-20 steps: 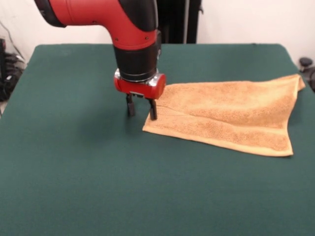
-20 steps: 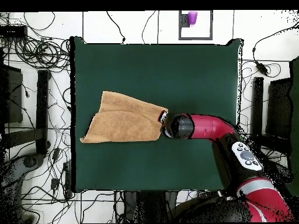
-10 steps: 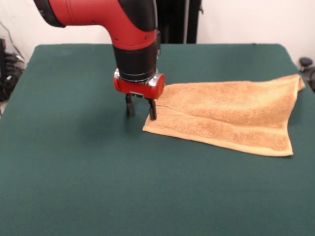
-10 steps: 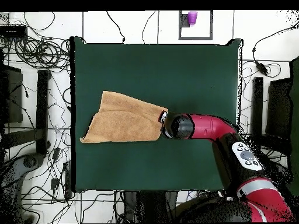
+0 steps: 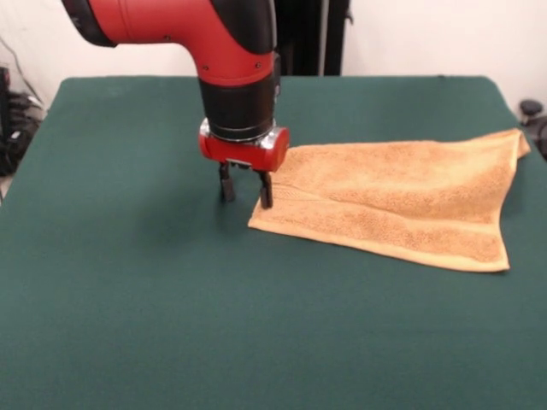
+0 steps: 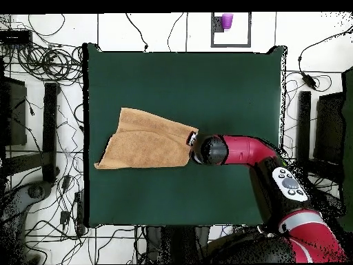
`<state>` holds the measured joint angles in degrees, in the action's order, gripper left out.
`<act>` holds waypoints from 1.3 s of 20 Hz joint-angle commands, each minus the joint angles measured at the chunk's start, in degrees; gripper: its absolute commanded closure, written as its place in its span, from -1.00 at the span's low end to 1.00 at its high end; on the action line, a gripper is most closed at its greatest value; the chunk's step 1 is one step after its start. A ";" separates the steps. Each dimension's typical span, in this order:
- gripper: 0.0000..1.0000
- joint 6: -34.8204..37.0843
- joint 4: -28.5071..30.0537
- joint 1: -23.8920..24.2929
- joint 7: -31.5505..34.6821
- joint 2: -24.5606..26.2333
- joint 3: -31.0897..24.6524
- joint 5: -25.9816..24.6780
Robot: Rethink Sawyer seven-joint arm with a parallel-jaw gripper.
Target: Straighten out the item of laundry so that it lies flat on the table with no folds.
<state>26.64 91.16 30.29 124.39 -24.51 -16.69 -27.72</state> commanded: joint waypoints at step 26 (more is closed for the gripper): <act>-1.00 -3.67 4.47 1.54 -5.27 2.74 -4.40 -6.38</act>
<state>26.43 91.25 31.48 124.39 -25.24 -15.47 -31.42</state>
